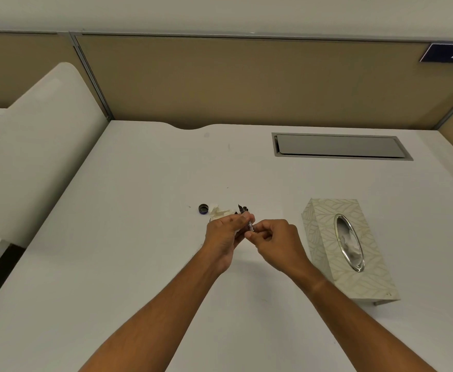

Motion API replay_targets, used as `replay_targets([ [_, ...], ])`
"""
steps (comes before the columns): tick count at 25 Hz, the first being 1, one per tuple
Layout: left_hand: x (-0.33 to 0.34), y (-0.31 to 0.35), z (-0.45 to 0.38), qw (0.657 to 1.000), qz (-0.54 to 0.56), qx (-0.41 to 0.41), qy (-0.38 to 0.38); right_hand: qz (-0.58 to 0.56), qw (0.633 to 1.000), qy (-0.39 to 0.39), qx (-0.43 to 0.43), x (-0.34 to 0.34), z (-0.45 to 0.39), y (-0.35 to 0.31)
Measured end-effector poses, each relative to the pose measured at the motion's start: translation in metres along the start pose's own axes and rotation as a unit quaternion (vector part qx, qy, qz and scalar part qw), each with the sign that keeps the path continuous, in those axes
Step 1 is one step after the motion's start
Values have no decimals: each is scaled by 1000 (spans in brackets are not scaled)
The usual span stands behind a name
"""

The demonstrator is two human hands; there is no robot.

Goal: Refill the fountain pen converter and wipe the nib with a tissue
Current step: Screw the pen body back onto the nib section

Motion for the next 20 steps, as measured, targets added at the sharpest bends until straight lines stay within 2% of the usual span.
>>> replay_targets([
  [3, 0, -1, 0, 1000, -13, -3, -11, 69, 997, 7, -19, 2, 1, -4],
  [5, 0, 0, 1, 1000, -24, 0, -19, -20, 998, -46, 27, 6, -2, 3],
  [7, 0, 0, 1, 999, -35, 0, -18, -148, 978, -127, 71, 11, 0, 6],
  [8, -1, 0, 1, 999, -36, 1, -14, -173, 972, -143, 74, 12, 1, 6],
  [9, -2, -1, 1, 999, -32, 1, -9, -167, 974, -134, 70, 11, 1, 7],
  [13, -4, -1, 1, 1000, -22, 1, 10, -21, 999, -26, 26, 4, 3, 0],
  [17, -3, -1, 1, 999, -37, 2, 3, 26, 1000, -9, 1, 3, 2, -5],
  [20, -2, 0, 2, 998, -55, 6, -3, 35, 999, -25, 4, 3, 1, -6],
])
Point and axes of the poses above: each hand's wrist, its own z-axis away from the middle knuckle, its own x-axis out of the palm, y = z × x, the point moved 6 cm from there along -z, towards the middle knuckle, and after that the axes turned 11 degrees about z, right-handed, at the moved point
